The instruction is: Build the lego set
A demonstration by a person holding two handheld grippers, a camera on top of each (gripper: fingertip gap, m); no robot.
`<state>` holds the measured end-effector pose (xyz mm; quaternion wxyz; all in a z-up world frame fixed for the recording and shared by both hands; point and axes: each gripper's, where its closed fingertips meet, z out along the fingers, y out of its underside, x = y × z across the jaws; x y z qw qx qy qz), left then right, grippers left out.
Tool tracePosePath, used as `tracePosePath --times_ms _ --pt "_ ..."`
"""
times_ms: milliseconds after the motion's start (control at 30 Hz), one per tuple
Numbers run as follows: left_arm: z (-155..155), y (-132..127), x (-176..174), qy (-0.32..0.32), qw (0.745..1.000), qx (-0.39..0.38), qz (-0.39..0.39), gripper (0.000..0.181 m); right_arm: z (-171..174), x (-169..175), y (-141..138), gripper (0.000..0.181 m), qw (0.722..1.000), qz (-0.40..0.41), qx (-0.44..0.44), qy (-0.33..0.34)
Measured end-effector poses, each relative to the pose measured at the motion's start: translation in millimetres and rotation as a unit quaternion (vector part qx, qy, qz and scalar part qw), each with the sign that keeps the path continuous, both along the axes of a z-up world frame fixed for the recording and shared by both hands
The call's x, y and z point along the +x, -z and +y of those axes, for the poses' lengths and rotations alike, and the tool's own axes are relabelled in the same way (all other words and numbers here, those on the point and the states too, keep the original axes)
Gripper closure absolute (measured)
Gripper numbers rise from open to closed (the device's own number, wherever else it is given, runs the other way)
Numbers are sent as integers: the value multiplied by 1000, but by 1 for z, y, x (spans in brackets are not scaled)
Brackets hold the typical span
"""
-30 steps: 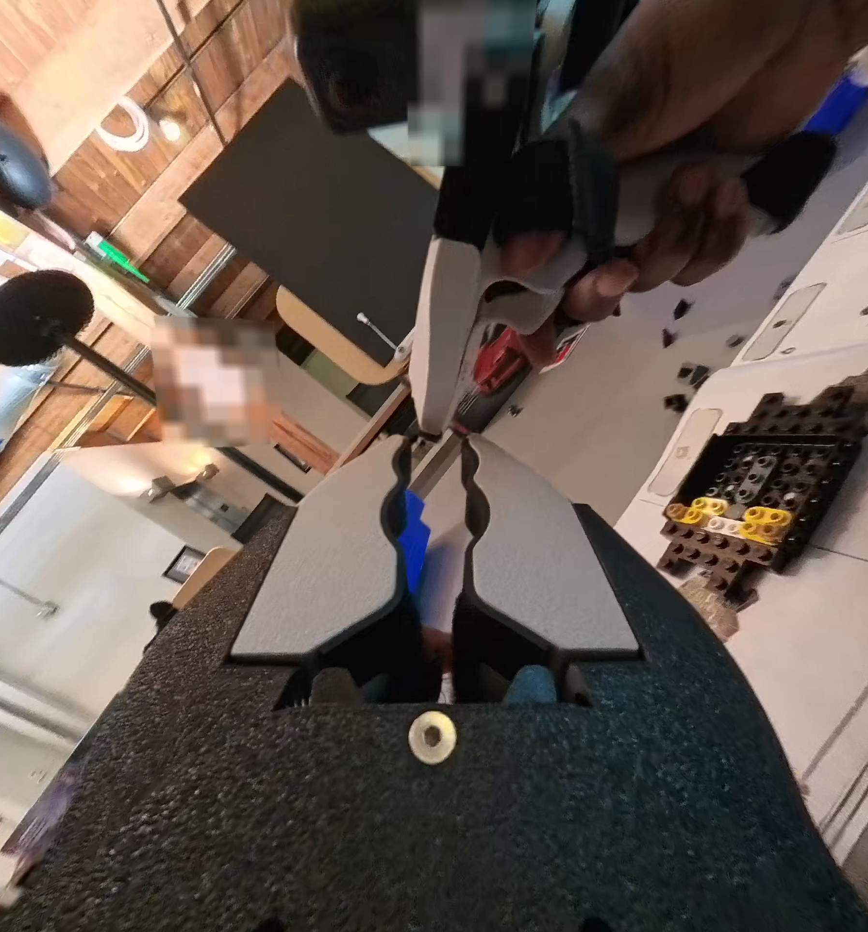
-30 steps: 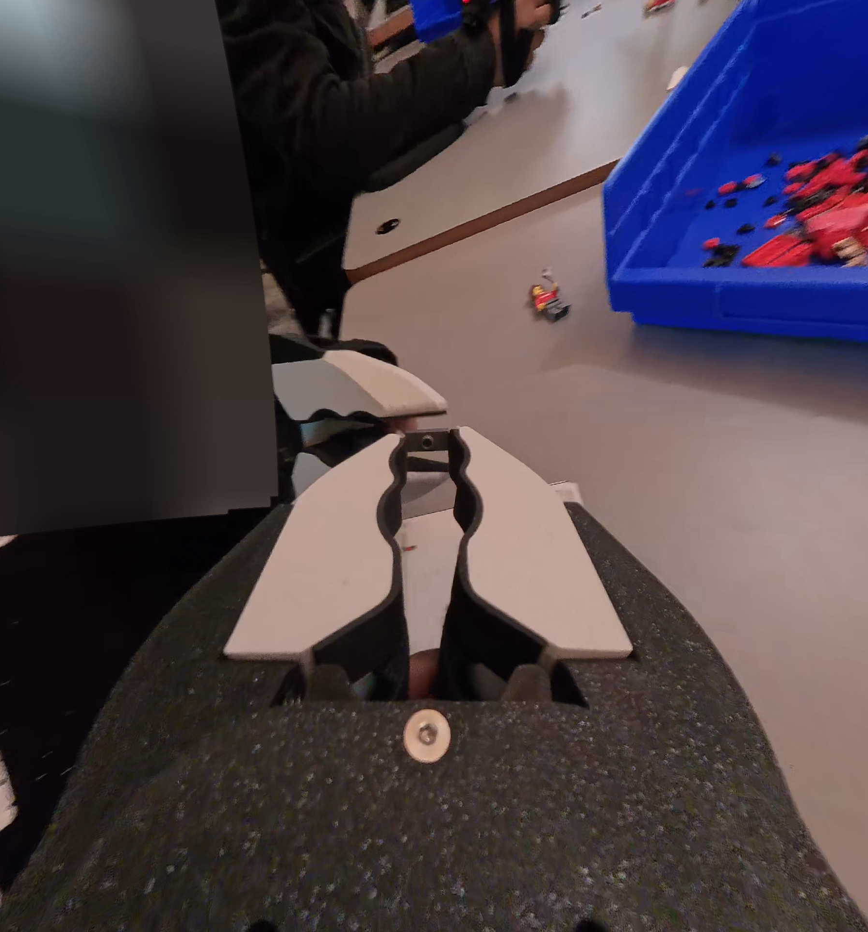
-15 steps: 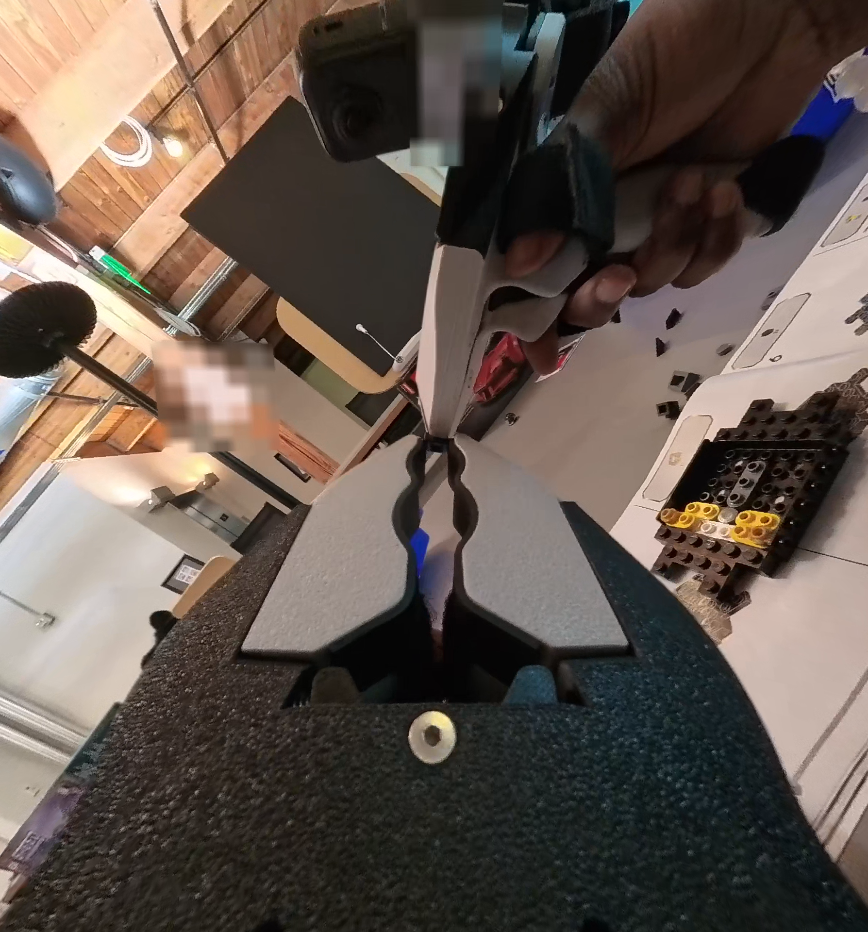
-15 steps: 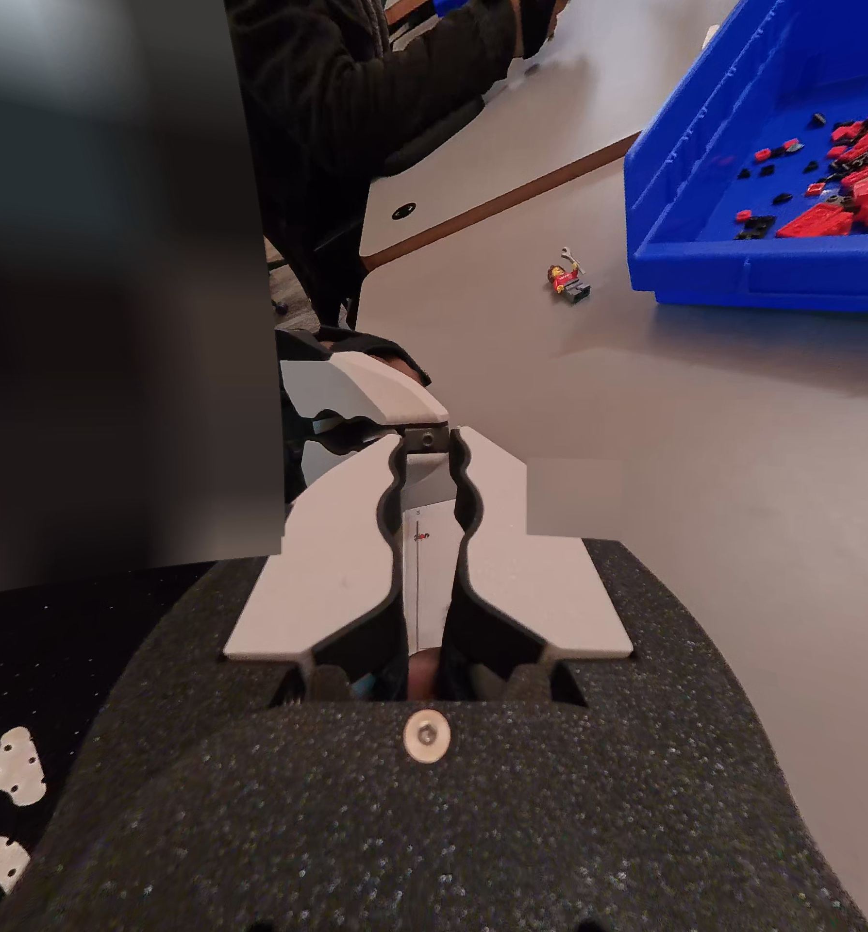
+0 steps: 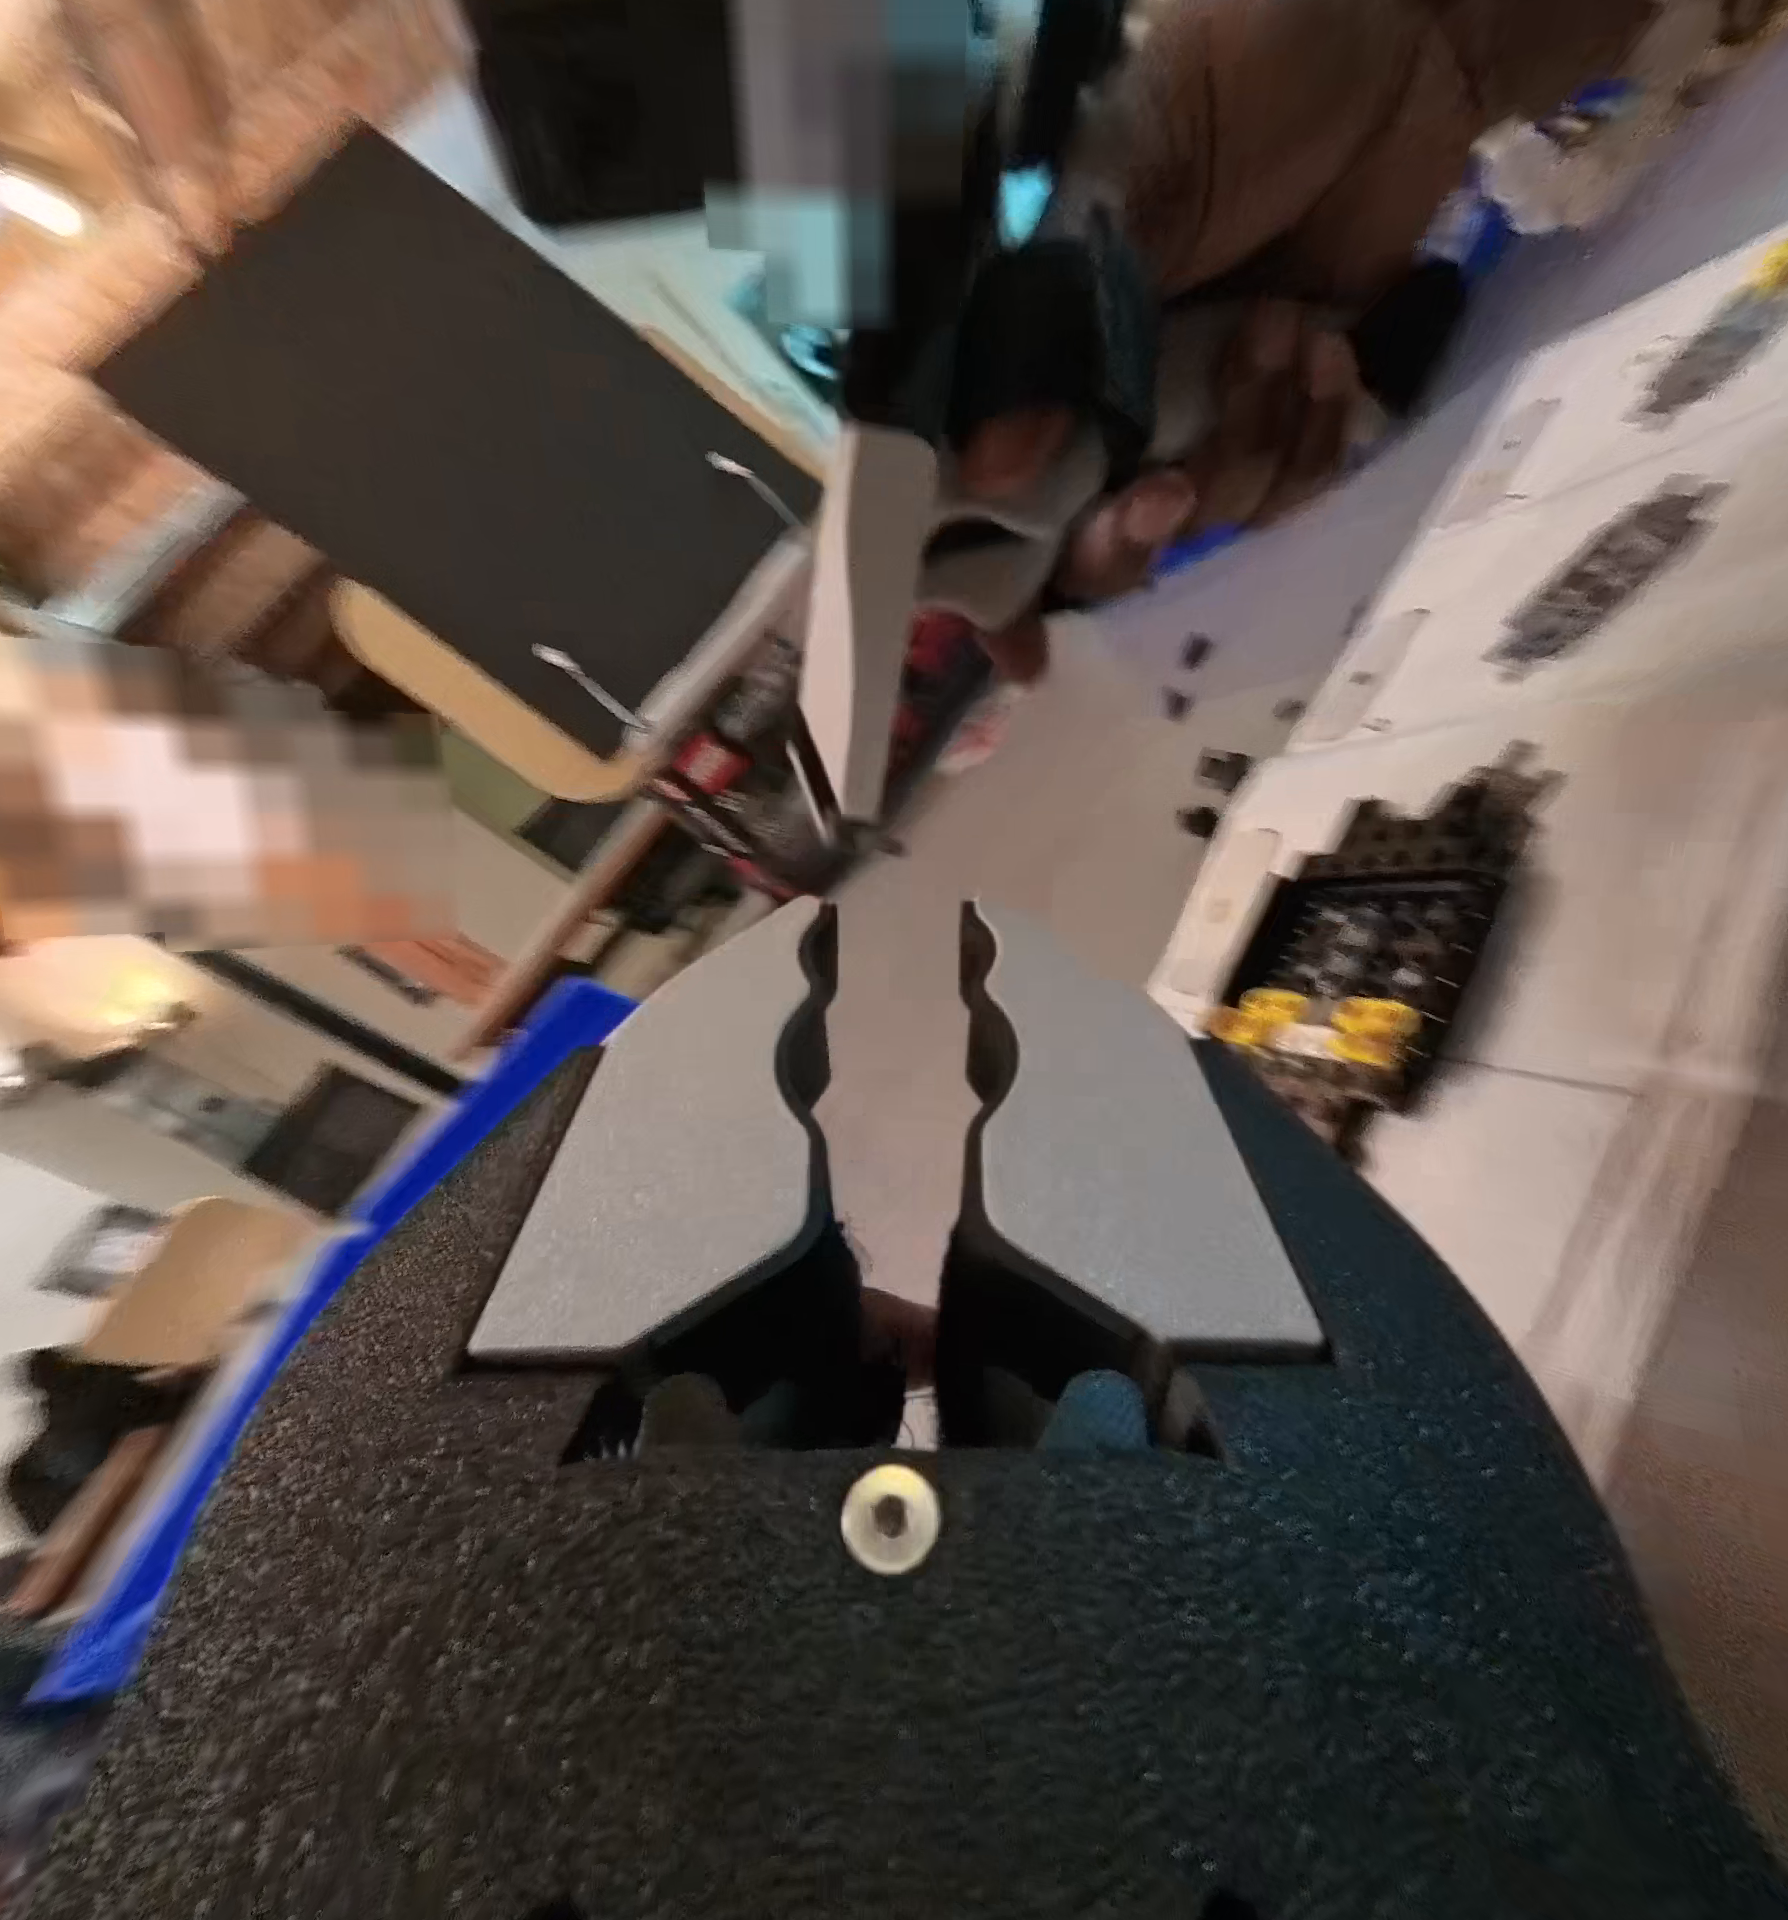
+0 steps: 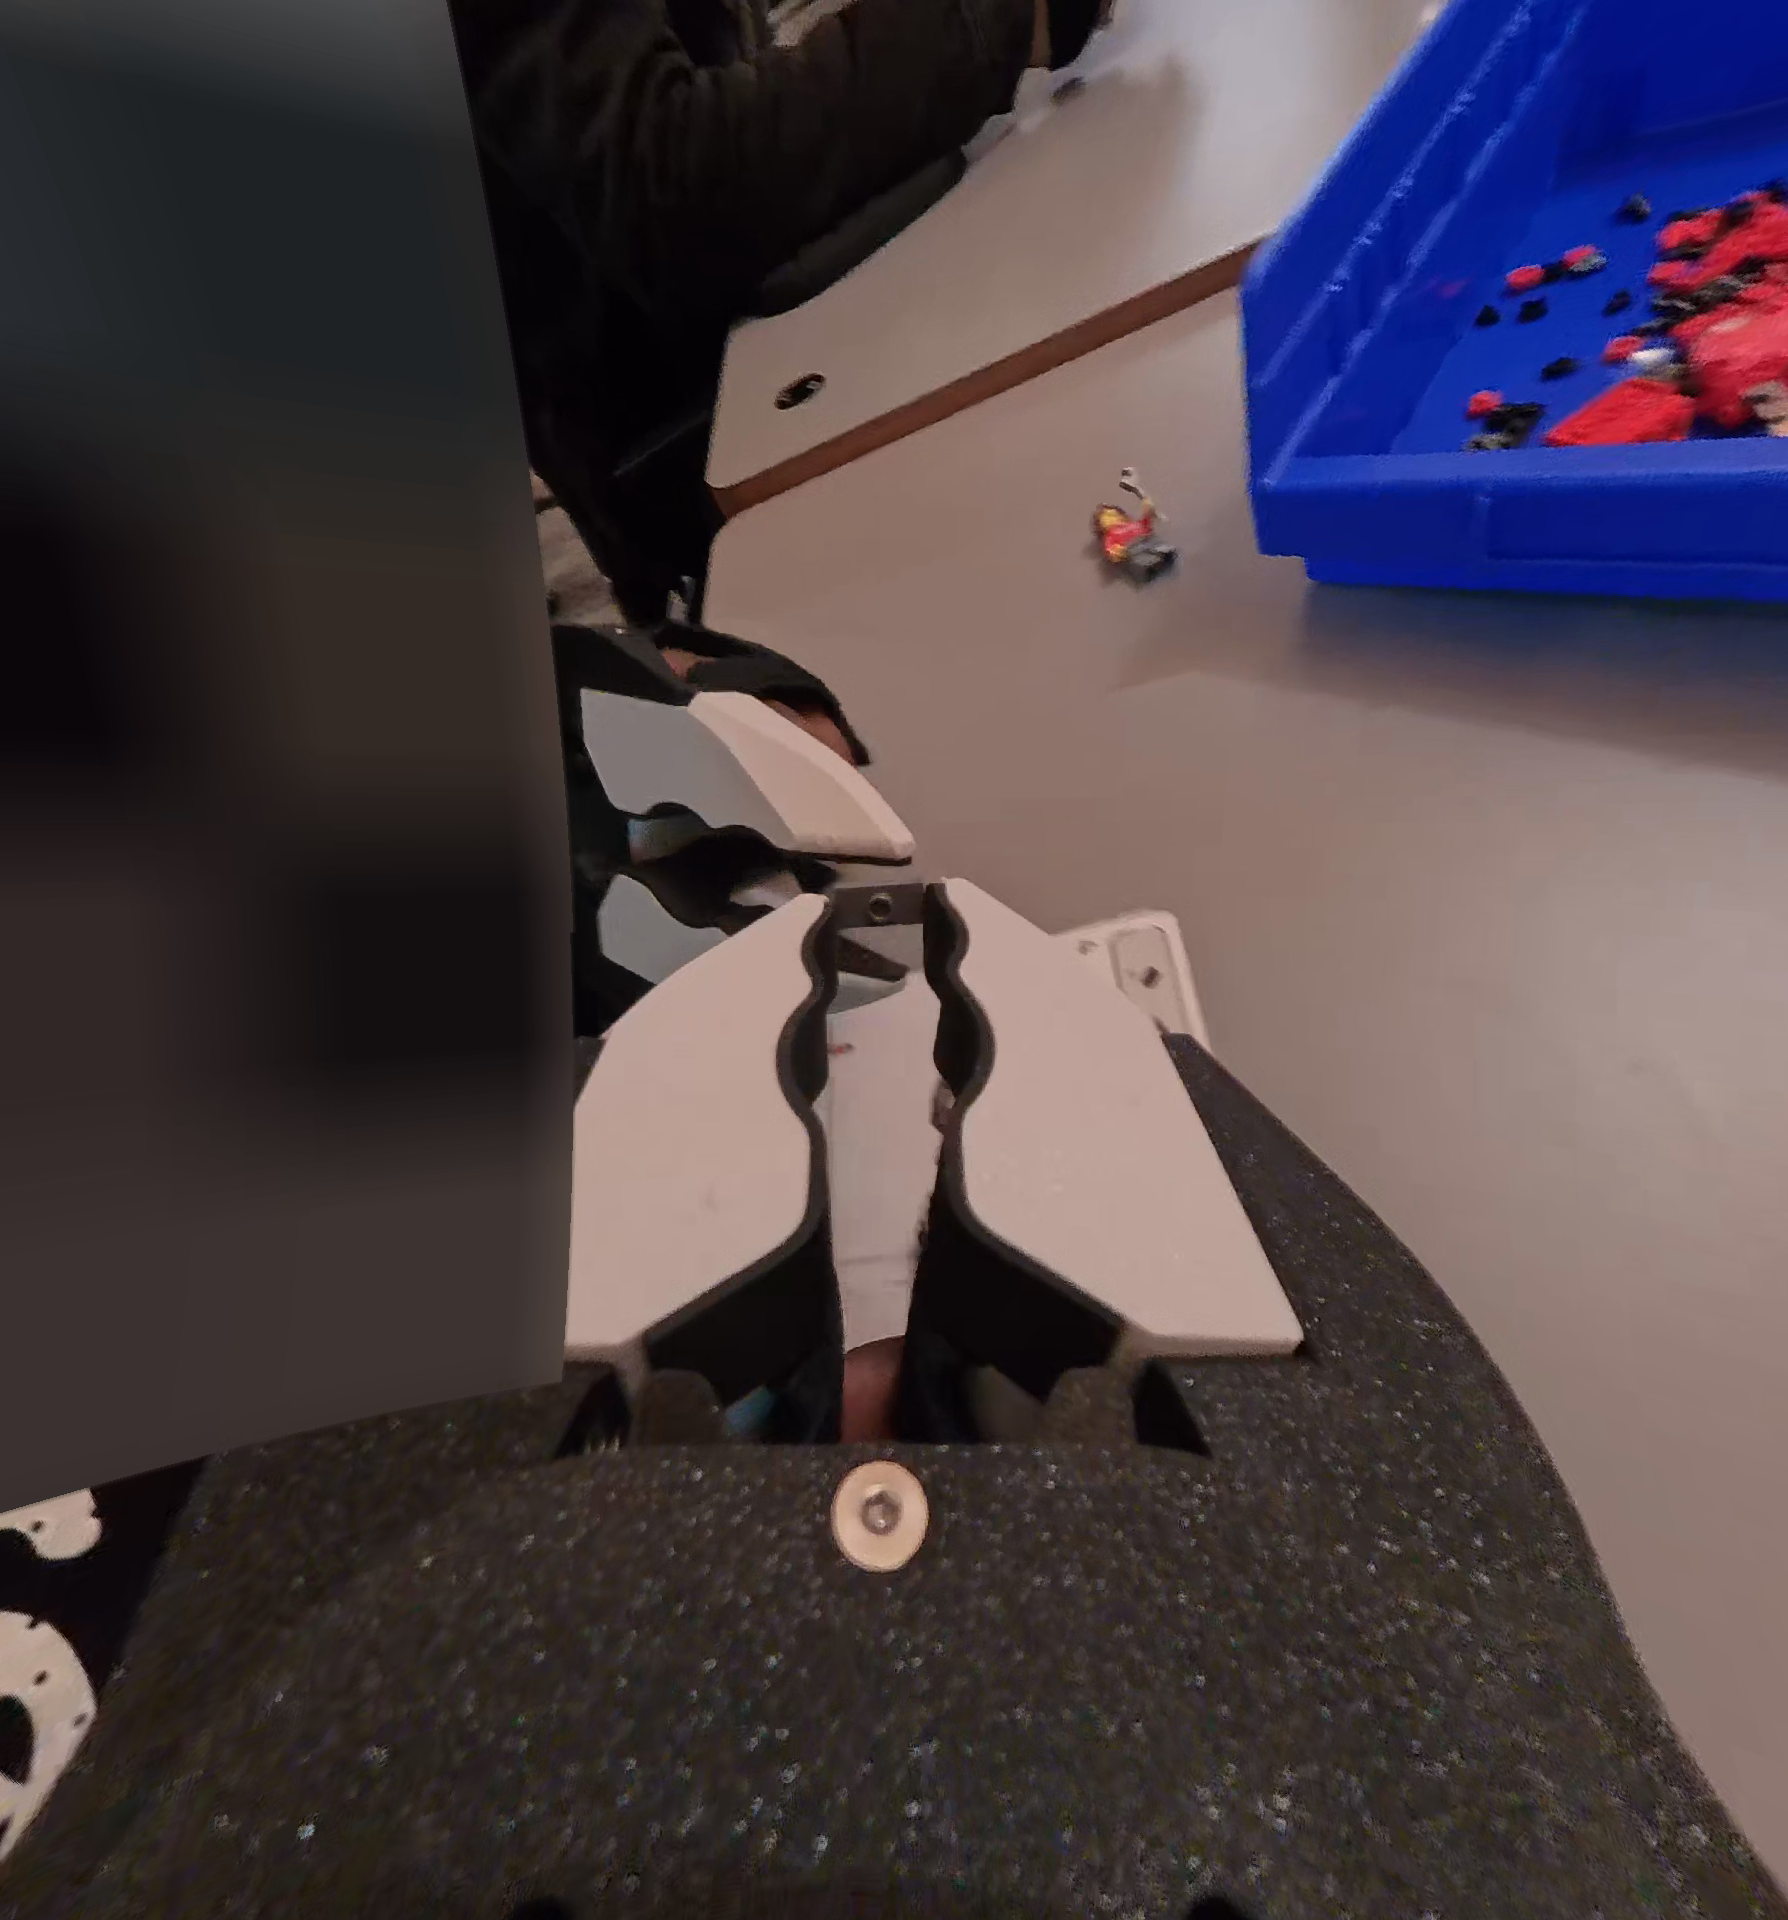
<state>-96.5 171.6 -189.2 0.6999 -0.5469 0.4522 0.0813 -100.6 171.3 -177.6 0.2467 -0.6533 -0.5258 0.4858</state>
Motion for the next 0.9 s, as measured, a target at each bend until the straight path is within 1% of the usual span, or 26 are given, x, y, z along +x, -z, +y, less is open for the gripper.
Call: tracePosePath --times_ms 33,100,200,267,367,433,500,700,767,900 --pt "-1 11 2 25 998 -51 0 159 6 8 5 166 1000 -18 12 10" --pt "-6 28 3 60 985 -157 -24 159 15 27 25 166 995 -84 48 20" --pt "-13 46 5 88 951 -292 -55 155 17 49 62 166 977 -194 93 16" --pt "-17 54 6 88 939 -329 -51 153 9 51 79 166 967 -232 104 -7" --pt "-22 67 9 82 925 -368 -34 153 6 48 94 166 954 -270 125 -27" --pt "-21 73 4 65 923 -380 -20 153 7 46 99 166 947 -290 137 -35" --pt "-19 72 -4 52 923 -379 -26 154 7 45 101 166 941 -303 145 -45" --pt "-10 53 -26 58 919 -368 -129 156 4 43 102 166 935 -316 150 -57" --pt "-9 52 -29 60 916 -371 -143 156 4 42 103 166 935 -317 149 -57" --pt "-9 54 -29 60 916 -372 -138 155 3 42 105 166 934 -321 147 -59"
